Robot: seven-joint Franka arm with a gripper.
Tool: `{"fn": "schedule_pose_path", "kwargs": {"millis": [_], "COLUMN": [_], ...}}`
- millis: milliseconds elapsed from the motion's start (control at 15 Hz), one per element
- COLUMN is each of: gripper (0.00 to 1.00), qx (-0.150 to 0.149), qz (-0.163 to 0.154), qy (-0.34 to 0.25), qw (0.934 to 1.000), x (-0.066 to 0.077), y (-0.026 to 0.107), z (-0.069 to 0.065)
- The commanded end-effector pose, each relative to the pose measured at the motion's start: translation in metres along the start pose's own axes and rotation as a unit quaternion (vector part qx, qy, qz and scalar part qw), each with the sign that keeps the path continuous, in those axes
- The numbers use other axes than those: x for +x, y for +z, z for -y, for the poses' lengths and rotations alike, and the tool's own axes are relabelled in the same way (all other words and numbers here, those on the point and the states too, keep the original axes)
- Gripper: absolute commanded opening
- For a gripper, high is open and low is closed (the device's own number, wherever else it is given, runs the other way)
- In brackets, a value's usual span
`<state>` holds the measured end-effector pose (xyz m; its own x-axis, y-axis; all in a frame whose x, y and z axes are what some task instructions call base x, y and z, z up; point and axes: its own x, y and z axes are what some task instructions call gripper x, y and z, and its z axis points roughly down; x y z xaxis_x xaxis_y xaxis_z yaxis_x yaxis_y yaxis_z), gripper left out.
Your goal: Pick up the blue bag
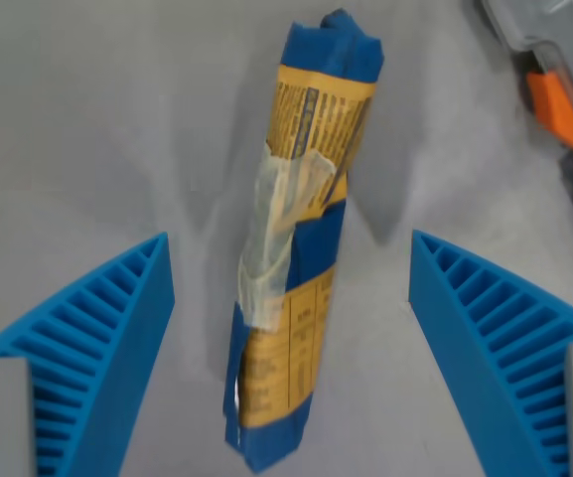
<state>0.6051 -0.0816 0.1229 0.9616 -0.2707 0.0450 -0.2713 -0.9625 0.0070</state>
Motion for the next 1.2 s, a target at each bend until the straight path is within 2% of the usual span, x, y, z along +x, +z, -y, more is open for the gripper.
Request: {"fn": "schedule_pose_path", "kwargs": {"millis": [67,1133,1200], "gripper": [0.00,0.00,0.00], "qx": [0.023,0.023,0.024], "qz": [-0.009,-0.009,-0.009], "qy": [0.009,0.009,0.009], "qw": [0.9996,0.9996,0.9996], "x": [0.0034,0.0034,0.0062], "y": [0.0031,0.0031,-0.0019], "z": [0.0015,0.0015,0.0012]}}
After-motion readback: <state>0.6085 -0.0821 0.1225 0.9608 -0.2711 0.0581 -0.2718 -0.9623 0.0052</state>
